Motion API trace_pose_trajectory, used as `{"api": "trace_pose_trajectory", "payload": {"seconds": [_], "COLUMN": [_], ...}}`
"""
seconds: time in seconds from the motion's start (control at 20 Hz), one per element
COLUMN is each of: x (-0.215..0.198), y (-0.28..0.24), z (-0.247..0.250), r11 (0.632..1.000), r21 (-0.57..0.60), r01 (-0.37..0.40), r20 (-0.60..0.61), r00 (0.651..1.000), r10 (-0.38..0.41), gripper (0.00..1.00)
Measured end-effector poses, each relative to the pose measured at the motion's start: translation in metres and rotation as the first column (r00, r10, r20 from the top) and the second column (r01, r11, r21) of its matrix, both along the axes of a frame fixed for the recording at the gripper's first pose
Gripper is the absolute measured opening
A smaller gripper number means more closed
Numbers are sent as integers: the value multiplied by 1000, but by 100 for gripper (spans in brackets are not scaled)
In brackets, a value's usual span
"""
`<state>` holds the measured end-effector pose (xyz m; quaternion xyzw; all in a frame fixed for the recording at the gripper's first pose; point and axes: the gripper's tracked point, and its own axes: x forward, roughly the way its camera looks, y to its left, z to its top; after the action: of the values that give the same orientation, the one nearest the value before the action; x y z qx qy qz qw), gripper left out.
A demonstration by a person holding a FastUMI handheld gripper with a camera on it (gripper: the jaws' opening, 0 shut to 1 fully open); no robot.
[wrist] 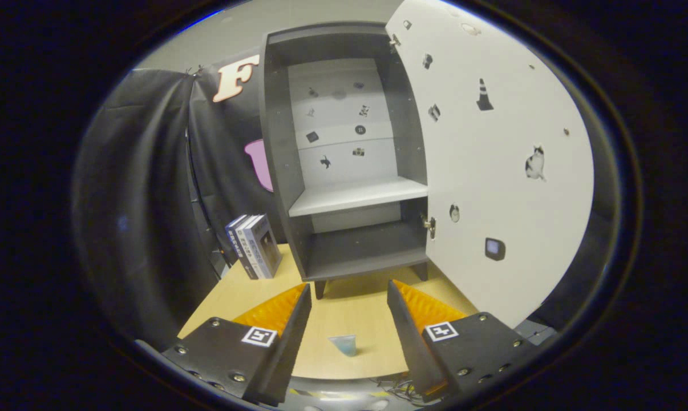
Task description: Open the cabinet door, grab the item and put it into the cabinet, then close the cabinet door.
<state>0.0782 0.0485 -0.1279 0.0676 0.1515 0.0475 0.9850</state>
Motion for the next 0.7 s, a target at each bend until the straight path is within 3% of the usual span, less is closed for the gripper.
{"api": "trace_pose_trajectory", "payload": {"seconds": [0.55,0.7], "x": [-3,-5], "y": [7,8], "z": [-67,-86], "r11": [999,999], "r21": [-40,-36], "r01": [-33,-30], "r20": [-184,-241], "r00": [983,970], "r10": [25,20], "gripper": [80,84]}}
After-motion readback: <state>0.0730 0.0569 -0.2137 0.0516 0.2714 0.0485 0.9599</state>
